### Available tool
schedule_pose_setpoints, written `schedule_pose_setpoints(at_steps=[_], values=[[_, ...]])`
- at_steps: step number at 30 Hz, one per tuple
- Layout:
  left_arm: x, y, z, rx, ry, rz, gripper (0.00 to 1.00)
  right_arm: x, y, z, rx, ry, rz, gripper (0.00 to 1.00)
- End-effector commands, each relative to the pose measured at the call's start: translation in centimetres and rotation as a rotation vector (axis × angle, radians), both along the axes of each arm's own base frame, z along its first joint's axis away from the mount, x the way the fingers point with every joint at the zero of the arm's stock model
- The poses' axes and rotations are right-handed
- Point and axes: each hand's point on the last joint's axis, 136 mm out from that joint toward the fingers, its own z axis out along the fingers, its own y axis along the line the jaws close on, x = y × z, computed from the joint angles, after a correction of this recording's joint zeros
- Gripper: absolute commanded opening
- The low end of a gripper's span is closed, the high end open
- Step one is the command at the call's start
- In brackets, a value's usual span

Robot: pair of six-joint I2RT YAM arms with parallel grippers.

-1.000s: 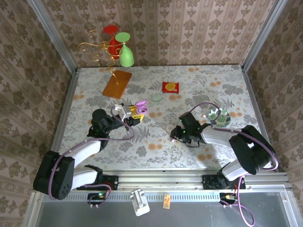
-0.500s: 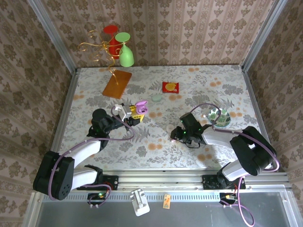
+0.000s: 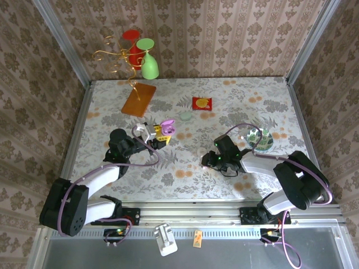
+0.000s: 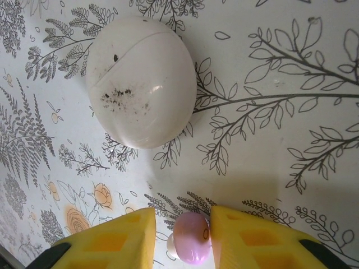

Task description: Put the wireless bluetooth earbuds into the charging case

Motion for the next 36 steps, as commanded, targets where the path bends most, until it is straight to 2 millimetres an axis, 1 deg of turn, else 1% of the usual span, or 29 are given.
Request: schedule_pose_setpoints(at_steps=[1,5,9,11,15,21,22,28,32,36], values=[[0.1,-0.1,1.6,-0.016,-0.066,0.001,0.26,-2.0,0.0,-0.8,0.003,0.048,0.042,0.34],[0.1,-0.1,1.6,-0.017,-0.067,0.000,0.25,-2.2,0.0,-1.0,-0.004,0.054,0.045,0.29],[0.1,-0.1,1.5,-0.016,-0.065,0.000,0.25,-1.9,-0.4,-1.2,-0.037,0.051,0.035,0.23],[0.1,-0.1,1.5,-0.016,-0.063,0.000,0.25,-1.7,-0.5,-1.0,-0.049,0.042,0.037,0.21],[0.2,-0.1,1.4,-0.013,-0.061,0.003,0.25,-1.1,-0.4,0.2,-0.074,0.000,0.069,0.18],[0.2,-0.1,1.1,-0.006,-0.056,0.004,0.26,0.0,-0.7,2.6,-0.149,-0.075,0.120,0.18],[0.2,-0.1,1.0,-0.005,-0.055,0.004,0.25,0.2,-0.7,3.8,-0.151,-0.108,0.127,0.18],[0.3,-0.2,0.6,0.002,-0.044,0.002,0.25,1.5,-0.3,8.3,-0.231,-0.224,0.184,0.18],[0.3,-0.5,0.3,0.007,-0.036,-0.006,0.25,2.3,0.9,12.1,-0.215,-0.324,0.211,0.19],[0.0,-1.0,-0.3,0.013,-0.022,-0.019,0.25,3.0,2.2,15.4,-0.204,-0.411,0.245,0.19]])
